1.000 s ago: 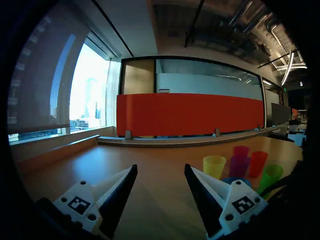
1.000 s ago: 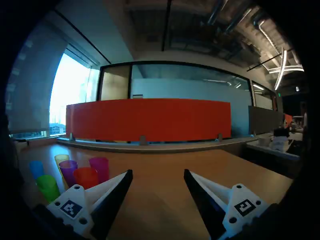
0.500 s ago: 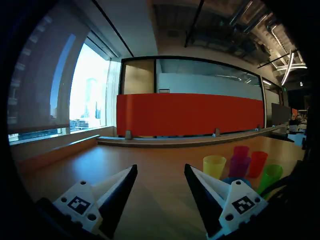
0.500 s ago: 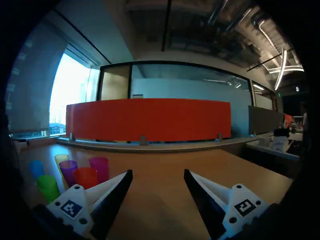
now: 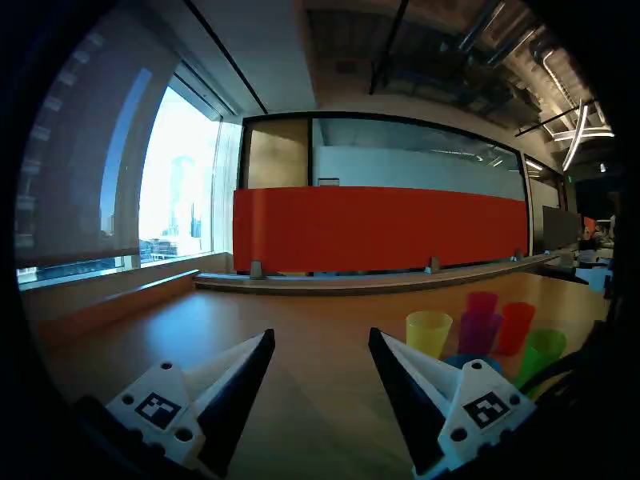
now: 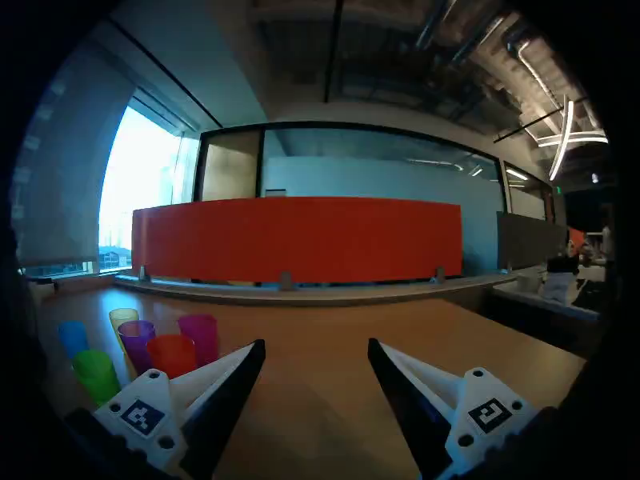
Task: Pour water
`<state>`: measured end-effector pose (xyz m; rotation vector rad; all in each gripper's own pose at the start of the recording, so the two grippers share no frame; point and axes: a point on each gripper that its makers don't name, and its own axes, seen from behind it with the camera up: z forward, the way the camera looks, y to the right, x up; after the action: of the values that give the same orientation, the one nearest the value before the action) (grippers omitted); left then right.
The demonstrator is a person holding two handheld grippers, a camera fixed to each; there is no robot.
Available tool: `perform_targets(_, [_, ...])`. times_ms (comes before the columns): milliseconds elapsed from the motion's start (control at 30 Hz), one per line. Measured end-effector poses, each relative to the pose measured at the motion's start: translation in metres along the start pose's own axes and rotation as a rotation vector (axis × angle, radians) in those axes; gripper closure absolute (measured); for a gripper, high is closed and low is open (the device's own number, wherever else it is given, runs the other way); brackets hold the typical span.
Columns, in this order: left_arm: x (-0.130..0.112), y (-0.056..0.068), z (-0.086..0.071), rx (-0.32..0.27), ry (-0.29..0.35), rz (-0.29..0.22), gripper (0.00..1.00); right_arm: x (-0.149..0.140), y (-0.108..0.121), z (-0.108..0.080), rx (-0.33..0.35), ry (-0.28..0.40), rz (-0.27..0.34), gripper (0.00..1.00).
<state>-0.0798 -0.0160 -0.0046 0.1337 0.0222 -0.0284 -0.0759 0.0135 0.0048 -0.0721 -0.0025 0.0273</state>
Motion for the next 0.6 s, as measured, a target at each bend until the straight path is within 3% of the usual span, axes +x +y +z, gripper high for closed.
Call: perform_targets(600, [0.0031,-0.0013,-0.0004,-0.001,-0.001,0.001,0.13,0.0007,0.0009,0.0006,0.000,0.000,0.000,0.01])
